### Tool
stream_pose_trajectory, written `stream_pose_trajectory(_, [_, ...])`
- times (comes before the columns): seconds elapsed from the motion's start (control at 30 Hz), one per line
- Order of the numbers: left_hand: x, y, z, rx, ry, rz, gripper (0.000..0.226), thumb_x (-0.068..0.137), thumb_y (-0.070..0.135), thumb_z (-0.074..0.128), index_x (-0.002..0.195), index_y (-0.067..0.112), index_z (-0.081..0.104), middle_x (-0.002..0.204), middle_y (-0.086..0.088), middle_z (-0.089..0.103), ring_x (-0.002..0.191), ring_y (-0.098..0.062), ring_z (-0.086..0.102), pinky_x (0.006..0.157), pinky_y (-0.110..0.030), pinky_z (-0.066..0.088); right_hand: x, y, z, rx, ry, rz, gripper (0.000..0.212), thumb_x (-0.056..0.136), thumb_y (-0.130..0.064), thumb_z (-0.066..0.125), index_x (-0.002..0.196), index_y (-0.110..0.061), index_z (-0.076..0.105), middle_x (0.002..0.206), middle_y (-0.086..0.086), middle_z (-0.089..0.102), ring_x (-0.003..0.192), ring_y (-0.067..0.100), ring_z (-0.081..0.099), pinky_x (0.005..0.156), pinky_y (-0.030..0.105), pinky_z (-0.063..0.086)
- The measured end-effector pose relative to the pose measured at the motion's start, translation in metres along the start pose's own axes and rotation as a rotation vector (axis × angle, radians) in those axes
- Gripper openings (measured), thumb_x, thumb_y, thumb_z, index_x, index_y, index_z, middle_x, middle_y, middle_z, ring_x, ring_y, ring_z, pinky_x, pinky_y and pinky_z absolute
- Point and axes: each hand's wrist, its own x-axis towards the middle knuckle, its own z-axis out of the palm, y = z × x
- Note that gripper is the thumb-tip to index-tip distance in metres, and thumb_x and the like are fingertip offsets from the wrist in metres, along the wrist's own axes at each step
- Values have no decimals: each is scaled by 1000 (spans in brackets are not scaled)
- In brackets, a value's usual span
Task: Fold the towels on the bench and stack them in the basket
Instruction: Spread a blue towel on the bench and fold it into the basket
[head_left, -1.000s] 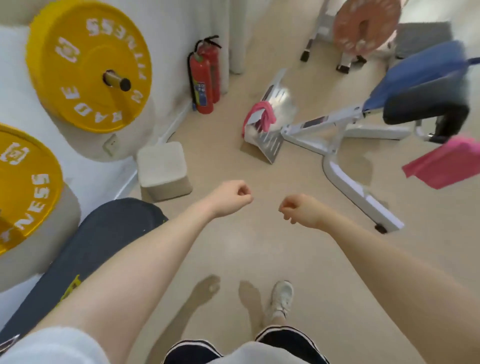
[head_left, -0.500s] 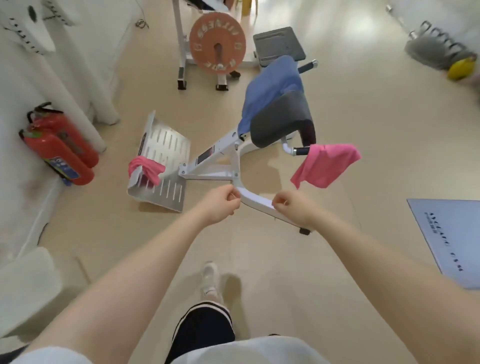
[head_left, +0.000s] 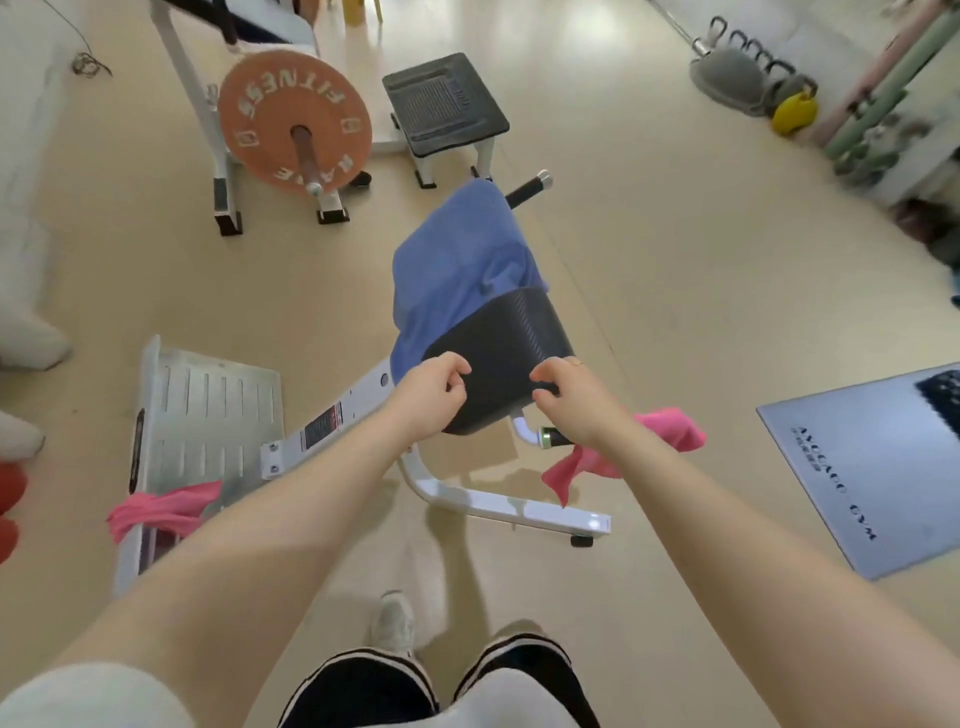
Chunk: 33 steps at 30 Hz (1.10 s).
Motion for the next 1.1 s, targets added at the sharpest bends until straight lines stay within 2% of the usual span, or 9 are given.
stream_pose_trajectory(0.1, [57,5,0,9,-33,10,37,91,14,51,128,13,45,111,-4,54,90,-21,54,81,-28,43,46,-1,-18,34,0,15,41,94,-13,43,135,-10,43,140,12,41,123,28,47,101,32,35])
stream_pose_trajectory(0.23, [114,0,-2,157,-26,0,50,88,21,59,134,18,38,129,-4,49,110,-24,55,85,-29,45,121,17,-33,40,-63,-3,50,97,-11,37,146,-10,28,152,8,29,140,23,28,112,30,23])
stream_pose_trajectory(0.4, [178,-18,9,507,-182,-9,79,86,47,55,147,29,10,146,0,32,122,-25,47,85,-35,45,230,26,-38,96,-56,35,43,96,-6,33,139,-6,36,143,13,38,129,28,41,100,29,34])
stream_pose_trajectory(0.5, [201,-20,32,481,-230,-73,88,81,49,61,147,20,10,147,-5,32,122,-29,48,91,-41,45,281,25,-32,106,-58,20,45,95,-1,32,139,-7,34,144,10,34,130,28,38,100,28,34])
stream_pose_trajectory(0.63, [215,-18,47,488,-170,-109,84,80,45,64,143,14,17,140,-8,34,109,-30,56,81,-40,49,318,37,-23,-8,-65,-14,49,96,-7,39,143,-11,27,147,8,29,130,28,37,103,38,36])
stream_pose_trajectory(0.77, [217,-18,48,476,-154,-113,84,79,43,66,143,15,18,137,-6,36,106,-28,56,76,-35,47,339,50,-21,-49,-68,-28,38,92,-12,52,127,-5,40,136,13,38,120,30,44,98,40,42])
stream_pose_trajectory(0.87, [211,-19,53,492,-118,-145,85,81,44,63,145,16,15,143,-4,31,110,-27,54,77,-34,46,355,56,-22,19,-38,-53,6,90,-3,45,93,-8,44,112,12,45,94,27,46,84,39,45])
stream_pose_trajectory(0.93, [206,-21,59,512,-99,-174,84,84,46,59,147,18,10,150,-2,23,113,-27,53,82,-37,48,364,61,-23,9,-21,-100,16,88,-1,41,78,-13,39,96,9,44,84,23,40,74,33,38])
stream_pose_trajectory(1.1, [188,-20,72,371,-26,-257,76,88,41,54,147,23,10,152,1,23,122,-28,49,93,-43,48,342,59,-30,-75,-78,-293,14,87,-2,40,75,-9,42,83,10,44,77,29,40,61,33,34])
